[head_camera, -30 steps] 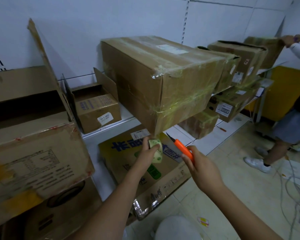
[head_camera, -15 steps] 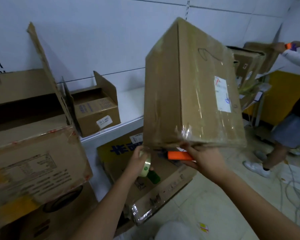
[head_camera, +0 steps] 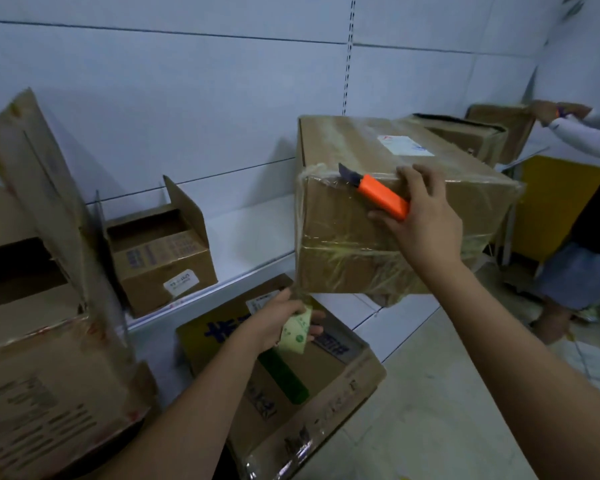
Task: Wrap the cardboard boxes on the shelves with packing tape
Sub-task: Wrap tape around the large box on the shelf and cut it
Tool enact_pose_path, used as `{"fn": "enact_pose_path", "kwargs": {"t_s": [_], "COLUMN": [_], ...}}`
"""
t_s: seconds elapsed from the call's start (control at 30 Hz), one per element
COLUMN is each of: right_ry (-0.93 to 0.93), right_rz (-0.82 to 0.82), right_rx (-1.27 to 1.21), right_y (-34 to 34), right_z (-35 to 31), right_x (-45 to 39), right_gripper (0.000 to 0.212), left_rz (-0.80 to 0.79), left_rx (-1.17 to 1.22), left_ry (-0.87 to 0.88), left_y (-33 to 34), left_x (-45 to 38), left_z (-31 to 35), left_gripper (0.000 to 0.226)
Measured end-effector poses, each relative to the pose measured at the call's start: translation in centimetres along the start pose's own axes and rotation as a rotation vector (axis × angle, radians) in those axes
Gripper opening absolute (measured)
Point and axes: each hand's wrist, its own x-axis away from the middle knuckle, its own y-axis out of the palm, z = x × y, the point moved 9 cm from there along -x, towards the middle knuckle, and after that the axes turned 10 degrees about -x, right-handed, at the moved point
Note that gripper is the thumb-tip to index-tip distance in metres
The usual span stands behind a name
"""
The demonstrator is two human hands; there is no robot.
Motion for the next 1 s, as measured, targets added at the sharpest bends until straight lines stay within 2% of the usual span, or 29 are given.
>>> {"fn": "enact_pose_path", "kwargs": {"t_s": [0.07,0.17,0.33,0.47,0.6,0.73,0.8,0.9,1.0], "right_ry": [-0.047,-0.071,-0.139,-0.195,-0.208,-0.217,-0.211,-0.184,-0.131], "right_rz": [-0.016,-0.047,-0.082,-0.097,-0.113,-0.153,-0.19,-0.237,-0.161], "right_rx": [0.029,0.052,0.039,-0.061,-0.215,-0.43,-0.443,-0.31,-0.229], "right_y": [0.0,0.4,0.7,-0.1,-0.7,0.2,1.4,3.9,5.1], "right_z": [-0.2,-0.4,-0.6,-0.9,-1.7,-2.4,-3.0,-4.5,-6.8], "right_x": [-0.7,-1.3,-1.5,-1.1,-0.5,-0.9,-1.2,-0.4,1.4], "right_gripper": [0.076,0.076,0.071,0.064,0.061,0.057,0.062,0.084,0.099], "left_rz": [-0.021,-0.025,0.028,0.088,0.187,0.222,0.209,0.204,0.254], "left_rx": [0.125,0.228,0.375,0.45,0.443,0.288,0.226,0.203,0.207], "left_ry": [-0.018,-0.008,0.031,0.094,0.166,0.212,0.236,0.22,0.18], "left_y": [0.3,0.8,0.6,0.8,0.3,0.5,1.0,0.6,-0.6], "left_x": [-0.2,-0.8,-1.7,-0.6,2.2,5.2,6.1,5.8,4.6], "left_z": [0.6,1.9,2.2,1.1,-1.1,-2.2,-1.9,-2.0,-2.5], "left_gripper": [0.064,0.053,0.056,0.058,0.059,0.053,0.054,0.066,0.079]}}
